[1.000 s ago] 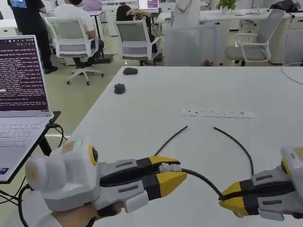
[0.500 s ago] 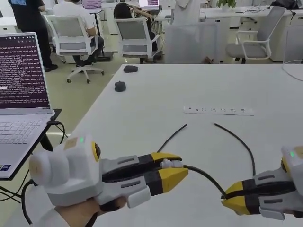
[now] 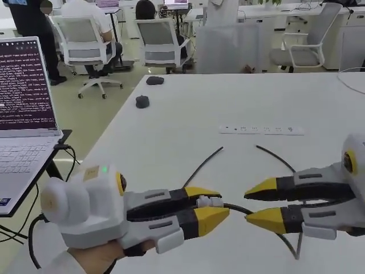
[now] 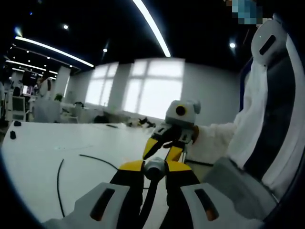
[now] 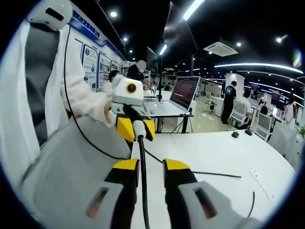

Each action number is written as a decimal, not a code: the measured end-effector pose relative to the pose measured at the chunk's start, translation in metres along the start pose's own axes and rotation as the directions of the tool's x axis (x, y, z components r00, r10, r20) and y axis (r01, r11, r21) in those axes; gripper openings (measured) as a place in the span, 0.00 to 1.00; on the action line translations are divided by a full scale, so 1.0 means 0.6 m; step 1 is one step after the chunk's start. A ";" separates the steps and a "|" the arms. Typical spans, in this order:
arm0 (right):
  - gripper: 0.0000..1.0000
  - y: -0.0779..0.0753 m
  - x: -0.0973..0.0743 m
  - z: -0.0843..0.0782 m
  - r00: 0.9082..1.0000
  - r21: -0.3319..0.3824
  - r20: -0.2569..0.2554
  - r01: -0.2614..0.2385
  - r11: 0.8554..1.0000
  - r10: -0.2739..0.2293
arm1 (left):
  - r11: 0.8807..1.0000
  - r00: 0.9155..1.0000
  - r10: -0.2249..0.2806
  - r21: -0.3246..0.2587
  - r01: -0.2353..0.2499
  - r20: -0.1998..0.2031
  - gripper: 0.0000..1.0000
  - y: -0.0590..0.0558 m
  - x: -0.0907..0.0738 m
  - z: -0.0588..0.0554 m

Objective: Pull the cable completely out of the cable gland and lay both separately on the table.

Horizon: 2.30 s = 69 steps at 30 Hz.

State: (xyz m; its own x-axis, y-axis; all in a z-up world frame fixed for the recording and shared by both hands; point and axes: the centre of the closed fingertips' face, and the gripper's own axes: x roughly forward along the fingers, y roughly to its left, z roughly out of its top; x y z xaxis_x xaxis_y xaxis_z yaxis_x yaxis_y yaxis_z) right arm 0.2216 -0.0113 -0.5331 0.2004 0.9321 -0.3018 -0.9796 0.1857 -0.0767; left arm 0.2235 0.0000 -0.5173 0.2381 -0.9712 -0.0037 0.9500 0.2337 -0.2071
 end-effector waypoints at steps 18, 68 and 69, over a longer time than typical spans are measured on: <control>0.03 0.020 0.017 0.003 0.997 -0.019 0.006 -0.075 0.997 0.075 | 1.000 1.000 -0.011 0.015 0.011 -0.006 0.17 -0.002 0.000 -0.003; 0.02 -0.012 -0.053 -0.212 0.967 0.127 -0.252 0.075 0.989 -0.041 | 0.999 0.999 0.032 0.024 -0.033 0.007 0.17 0.014 -0.004 0.005; 0.02 -0.011 -0.051 -0.212 0.966 0.129 -0.254 0.075 0.989 -0.041 | 0.999 0.999 0.032 0.025 -0.032 0.006 0.17 0.013 -0.004 0.005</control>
State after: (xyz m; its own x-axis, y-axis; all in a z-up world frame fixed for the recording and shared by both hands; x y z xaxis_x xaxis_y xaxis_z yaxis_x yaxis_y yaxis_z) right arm 0.2240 -0.0809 -0.6442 0.2375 0.8144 -0.5295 -0.9555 0.2941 0.0238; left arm 0.2311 0.0044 -0.5159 0.2696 -0.9630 -0.0048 0.9466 0.2660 -0.1820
